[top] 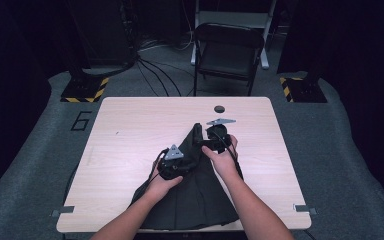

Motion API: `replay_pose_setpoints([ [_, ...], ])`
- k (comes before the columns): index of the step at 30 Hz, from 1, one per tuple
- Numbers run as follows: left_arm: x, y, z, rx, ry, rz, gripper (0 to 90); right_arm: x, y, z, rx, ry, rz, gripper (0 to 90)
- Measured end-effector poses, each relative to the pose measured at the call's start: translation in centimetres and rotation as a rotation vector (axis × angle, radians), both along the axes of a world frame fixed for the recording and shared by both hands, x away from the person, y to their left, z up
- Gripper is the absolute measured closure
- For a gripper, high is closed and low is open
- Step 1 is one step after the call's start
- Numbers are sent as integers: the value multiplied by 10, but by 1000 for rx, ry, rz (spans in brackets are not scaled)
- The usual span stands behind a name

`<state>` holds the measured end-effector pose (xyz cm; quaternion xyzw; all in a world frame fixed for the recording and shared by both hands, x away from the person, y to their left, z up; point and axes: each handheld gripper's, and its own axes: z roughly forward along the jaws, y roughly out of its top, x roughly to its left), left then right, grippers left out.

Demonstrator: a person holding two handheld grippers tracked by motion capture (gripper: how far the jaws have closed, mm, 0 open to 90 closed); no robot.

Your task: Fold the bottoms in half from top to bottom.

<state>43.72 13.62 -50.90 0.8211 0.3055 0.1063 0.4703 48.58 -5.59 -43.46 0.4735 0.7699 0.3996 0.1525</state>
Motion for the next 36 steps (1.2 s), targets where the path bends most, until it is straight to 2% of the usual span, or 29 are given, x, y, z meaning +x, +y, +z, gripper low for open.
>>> replay_pose_setpoints([
  [3,0,0,0,-4,6,6,625,-1,1,-3,-20,13,18,403],
  [4,0,0,1,-13,26,1,607,-1,1,-3,-17,19,17,403],
  [6,0,0,2,-35,41,9,571,-3,1,-3,-20,16,29,404],
  [11,0,9,11,-42,59,22,508,-9,2,-5,-24,30,44,412],
  [17,0,26,22,-44,55,43,479,-15,0,-10,-14,40,66,447],
  [20,1,39,28,-32,39,75,478,-21,1,-11,1,42,71,472],
  [22,2,44,30,-34,46,92,478,-24,1,-12,18,52,72,484],
  [24,4,47,31,-25,44,96,477,-25,1,-13,17,44,80,489],
  [27,9,54,35,-22,39,139,473,-34,5,-19,42,53,86,532],
  [30,13,54,38,-15,43,149,466,-39,8,-24,46,49,108,569],
  [33,15,53,41,-27,45,155,455,-44,11,-28,56,50,115,609],
  [36,20,46,45,-20,46,162,432,-48,14,-34,59,53,130,648],
])
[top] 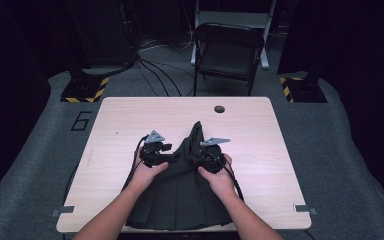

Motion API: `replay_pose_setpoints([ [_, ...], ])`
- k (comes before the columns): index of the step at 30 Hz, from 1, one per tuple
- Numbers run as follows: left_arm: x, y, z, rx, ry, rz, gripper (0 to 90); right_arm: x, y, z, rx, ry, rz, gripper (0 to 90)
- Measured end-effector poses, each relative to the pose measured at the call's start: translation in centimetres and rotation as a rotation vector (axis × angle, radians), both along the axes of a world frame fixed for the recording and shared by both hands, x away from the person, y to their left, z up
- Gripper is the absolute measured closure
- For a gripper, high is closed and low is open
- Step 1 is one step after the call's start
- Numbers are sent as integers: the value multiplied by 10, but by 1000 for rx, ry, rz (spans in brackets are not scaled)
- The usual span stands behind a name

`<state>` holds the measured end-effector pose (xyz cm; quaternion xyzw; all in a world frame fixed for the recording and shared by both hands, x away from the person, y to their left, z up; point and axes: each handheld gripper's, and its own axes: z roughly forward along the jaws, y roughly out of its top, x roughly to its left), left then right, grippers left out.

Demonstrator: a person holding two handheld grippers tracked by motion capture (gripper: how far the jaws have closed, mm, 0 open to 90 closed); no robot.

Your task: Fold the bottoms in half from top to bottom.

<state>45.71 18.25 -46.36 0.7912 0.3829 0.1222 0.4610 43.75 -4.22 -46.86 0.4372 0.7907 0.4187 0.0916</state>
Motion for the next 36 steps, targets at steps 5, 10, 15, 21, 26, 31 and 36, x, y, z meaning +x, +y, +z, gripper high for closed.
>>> replay_pose_setpoints([
  [5,6,-12,2,2,-8,3,399,-3,-1,-6,2,-2,15,694],
  [10,9,-22,2,-8,-12,17,373,-7,0,-12,-4,-5,9,705],
  [15,12,-31,0,-12,-9,19,363,-8,-1,-15,-3,-11,1,704],
  [21,17,-45,-7,9,6,29,345,-11,1,-20,-16,-31,-8,704],
  [26,20,-54,-13,-12,27,44,338,-12,2,-21,-15,-31,-20,703],
  [31,23,-62,-14,7,33,32,340,-13,2,-23,-11,-43,-24,703],
  [36,23,-70,-18,8,35,34,381,-13,2,-24,-8,-50,-23,700],
])
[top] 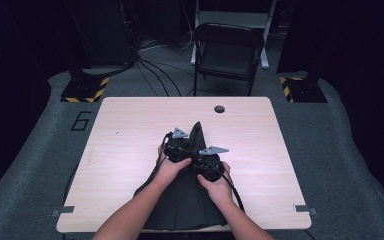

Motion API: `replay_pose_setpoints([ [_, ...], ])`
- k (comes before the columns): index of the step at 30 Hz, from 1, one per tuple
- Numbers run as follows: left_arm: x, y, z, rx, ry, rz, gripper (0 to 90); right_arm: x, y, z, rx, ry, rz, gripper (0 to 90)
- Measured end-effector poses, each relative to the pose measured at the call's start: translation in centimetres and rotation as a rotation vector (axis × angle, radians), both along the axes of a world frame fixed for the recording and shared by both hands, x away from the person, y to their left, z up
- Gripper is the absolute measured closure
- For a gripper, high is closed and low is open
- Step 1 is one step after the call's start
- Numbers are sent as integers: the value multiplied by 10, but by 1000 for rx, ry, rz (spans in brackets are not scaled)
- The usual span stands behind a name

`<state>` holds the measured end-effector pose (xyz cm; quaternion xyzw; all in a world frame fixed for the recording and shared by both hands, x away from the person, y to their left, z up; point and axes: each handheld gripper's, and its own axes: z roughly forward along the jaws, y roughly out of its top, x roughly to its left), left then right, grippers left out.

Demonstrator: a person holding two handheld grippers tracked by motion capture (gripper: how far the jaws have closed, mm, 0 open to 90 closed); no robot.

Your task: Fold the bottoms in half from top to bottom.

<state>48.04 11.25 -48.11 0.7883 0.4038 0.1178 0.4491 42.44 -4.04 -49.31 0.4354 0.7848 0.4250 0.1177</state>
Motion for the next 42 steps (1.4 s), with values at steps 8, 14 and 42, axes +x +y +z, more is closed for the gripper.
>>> replay_pose_setpoints([
  [8,1,-2,-3,27,-11,11,582,0,1,-2,2,23,21,655],
  [14,0,-3,-3,44,-16,16,764,-5,6,-5,-36,18,26,652],
  [42,8,47,97,68,-121,-58,825,-30,7,-5,-100,31,130,520],
])
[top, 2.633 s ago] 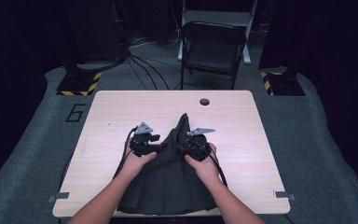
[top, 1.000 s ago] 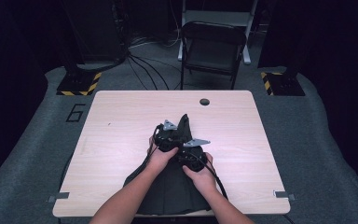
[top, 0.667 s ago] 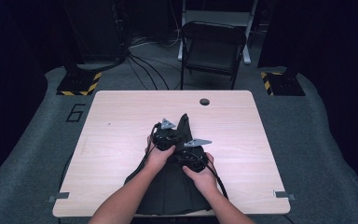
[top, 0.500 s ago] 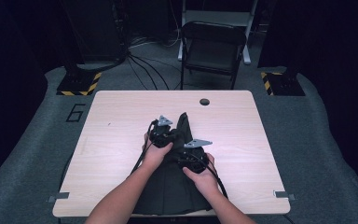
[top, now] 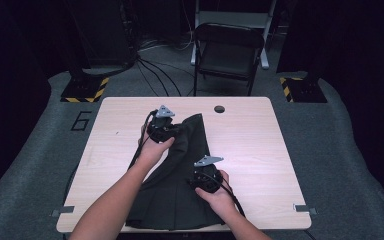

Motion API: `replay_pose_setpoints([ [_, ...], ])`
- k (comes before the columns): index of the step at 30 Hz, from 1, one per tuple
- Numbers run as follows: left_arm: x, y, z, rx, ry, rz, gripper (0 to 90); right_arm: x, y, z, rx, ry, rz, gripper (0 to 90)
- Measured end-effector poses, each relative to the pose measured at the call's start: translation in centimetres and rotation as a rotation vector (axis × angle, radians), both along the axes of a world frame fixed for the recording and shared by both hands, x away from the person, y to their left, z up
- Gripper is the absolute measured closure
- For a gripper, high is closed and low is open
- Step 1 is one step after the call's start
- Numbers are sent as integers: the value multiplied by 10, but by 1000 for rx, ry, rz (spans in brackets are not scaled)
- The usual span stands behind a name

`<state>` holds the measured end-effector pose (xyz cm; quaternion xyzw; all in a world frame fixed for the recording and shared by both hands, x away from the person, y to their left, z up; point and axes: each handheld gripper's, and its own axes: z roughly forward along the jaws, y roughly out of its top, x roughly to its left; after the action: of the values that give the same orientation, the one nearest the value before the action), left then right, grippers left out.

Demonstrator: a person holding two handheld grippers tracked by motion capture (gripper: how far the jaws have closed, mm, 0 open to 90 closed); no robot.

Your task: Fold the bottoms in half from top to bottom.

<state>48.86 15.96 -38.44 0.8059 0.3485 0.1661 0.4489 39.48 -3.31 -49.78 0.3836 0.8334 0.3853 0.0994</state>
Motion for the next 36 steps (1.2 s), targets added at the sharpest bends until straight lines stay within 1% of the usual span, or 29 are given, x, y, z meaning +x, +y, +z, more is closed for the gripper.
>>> replay_pose_setpoints([
  [1,-1,2,4,3,-6,-4,826,-1,1,-1,-5,6,1,519],
  [3,-1,5,10,-6,-14,-1,826,-1,2,-4,-29,3,2,517],
  [4,-1,7,14,-6,-18,0,826,-2,3,-5,-32,5,-2,517],
  [5,-2,8,16,-12,-18,0,826,-1,3,-7,-45,1,9,517],
  [7,-2,10,21,-18,-31,-7,826,-2,4,-9,-48,0,-8,517],
  [8,-3,10,24,-26,-35,-8,826,-1,4,-9,-52,0,0,517],
  [9,-3,11,26,-25,-42,-14,826,-3,5,-10,-53,12,-12,517],
  [10,-4,10,28,-31,-45,-17,826,-2,5,-12,-56,7,-14,517],
  [12,-5,9,31,-35,-55,-27,826,-4,6,-13,-55,16,-25,518],
  [13,-5,9,33,-29,-60,-33,826,-4,6,-13,-54,6,-20,518],
  [14,-5,9,33,-37,-57,-33,826,-4,6,-13,-58,2,-20,518],
  [16,-5,10,34,-30,-58,-44,826,-4,5,-14,-62,-5,-26,518],
  [17,-5,10,34,-30,-58,-44,826,-4,5,-14,-60,-5,-24,518],
  [18,-5,12,34,-20,-58,-45,826,-4,4,-14,-57,-5,-32,518],
  [21,-4,16,34,-27,-51,-36,826,-4,4,-14,-58,-8,-28,518],
  [22,-3,17,35,-20,-48,-37,825,-4,4,-15,-60,-13,-27,518],
  [24,-3,18,35,-24,-52,-30,826,-5,5,-15,-57,-13,-34,519],
  [26,-2,18,34,-25,-53,-29,825,-6,5,-15,-68,-22,-32,519],
  [27,-2,18,34,-29,-52,-28,825,-6,6,-16,-63,-25,-41,519],
  [29,-2,17,34,-30,-52,-27,825,-6,6,-16,-63,-25,-37,519],
  [31,-2,17,34,-35,-47,-32,825,-6,7,-16,-63,-26,-45,519],
  [33,-2,17,34,-32,-46,-37,825,-5,6,-16,-69,-34,-34,519],
  [34,-3,16,34,-34,-48,-39,825,-6,7,-17,-51,-28,-59,519],
  [35,-3,16,34,-34,-48,-39,825,-5,7,-17,-54,-34,-53,519],
  [36,-3,16,34,-30,-51,-44,825,-5,6,-16,-62,-29,-43,518],
])
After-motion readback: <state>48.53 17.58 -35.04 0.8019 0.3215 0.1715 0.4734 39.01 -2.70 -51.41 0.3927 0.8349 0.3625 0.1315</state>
